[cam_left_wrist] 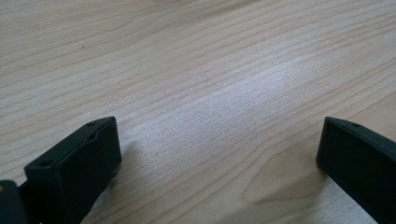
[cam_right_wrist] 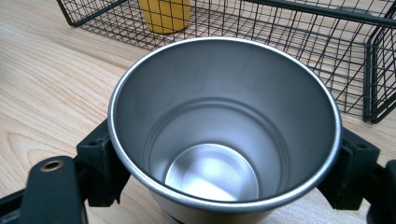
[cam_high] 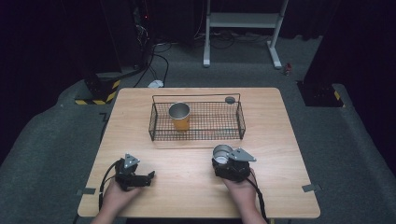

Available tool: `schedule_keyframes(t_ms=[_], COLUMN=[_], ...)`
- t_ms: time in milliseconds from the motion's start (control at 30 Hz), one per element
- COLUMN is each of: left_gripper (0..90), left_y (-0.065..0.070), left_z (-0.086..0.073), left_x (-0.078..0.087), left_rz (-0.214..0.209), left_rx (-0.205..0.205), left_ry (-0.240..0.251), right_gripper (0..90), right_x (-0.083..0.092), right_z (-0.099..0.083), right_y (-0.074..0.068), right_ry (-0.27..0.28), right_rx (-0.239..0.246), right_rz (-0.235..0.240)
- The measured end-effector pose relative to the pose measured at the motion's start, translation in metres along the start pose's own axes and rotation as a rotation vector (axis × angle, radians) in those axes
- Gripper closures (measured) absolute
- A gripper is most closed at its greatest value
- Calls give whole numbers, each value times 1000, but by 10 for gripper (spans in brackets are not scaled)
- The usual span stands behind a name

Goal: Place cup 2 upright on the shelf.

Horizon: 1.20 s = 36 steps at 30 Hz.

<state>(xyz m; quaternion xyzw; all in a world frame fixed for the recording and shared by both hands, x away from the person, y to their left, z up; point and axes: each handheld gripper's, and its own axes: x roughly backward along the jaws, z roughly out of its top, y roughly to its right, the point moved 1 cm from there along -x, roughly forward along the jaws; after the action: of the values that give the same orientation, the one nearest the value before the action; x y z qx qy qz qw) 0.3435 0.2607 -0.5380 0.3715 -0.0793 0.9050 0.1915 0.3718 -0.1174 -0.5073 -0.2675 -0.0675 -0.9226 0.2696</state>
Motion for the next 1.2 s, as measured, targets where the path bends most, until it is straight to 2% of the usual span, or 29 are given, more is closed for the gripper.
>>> schedule_keyframes(t_ms=[533, 633, 733, 867, 1000, 1100, 1200], left_gripper=[1, 1, 1, 2, 2, 2, 2], left_y=[0, 0, 0, 0, 0, 0, 1], left_z=[0, 0, 0, 0, 0, 0, 0], left_x=[0, 0, 0, 0, 1, 1, 0], left_rz=[0, -1, -1, 7, 9, 11, 10], left_rx=[-6, 0, 0, -3, 5, 5, 11], left_ry=[-3, -3, -3, -3, -5, -4, 0], right_gripper=[183, 183, 183, 183, 184, 184, 184], right_x=[9, 12, 12, 13, 18, 20, 20], right_z=[10, 13, 17, 24, 32, 39, 45], right_y=[2, 3, 4, 6, 6, 8, 7], right_ry=[40, 47, 43, 43, 46, 53, 53], right_rx=[8, -4, 12, 2, 13, -10, -6], right_rz=[-4, 1, -8, -11, -37, -35, -41])
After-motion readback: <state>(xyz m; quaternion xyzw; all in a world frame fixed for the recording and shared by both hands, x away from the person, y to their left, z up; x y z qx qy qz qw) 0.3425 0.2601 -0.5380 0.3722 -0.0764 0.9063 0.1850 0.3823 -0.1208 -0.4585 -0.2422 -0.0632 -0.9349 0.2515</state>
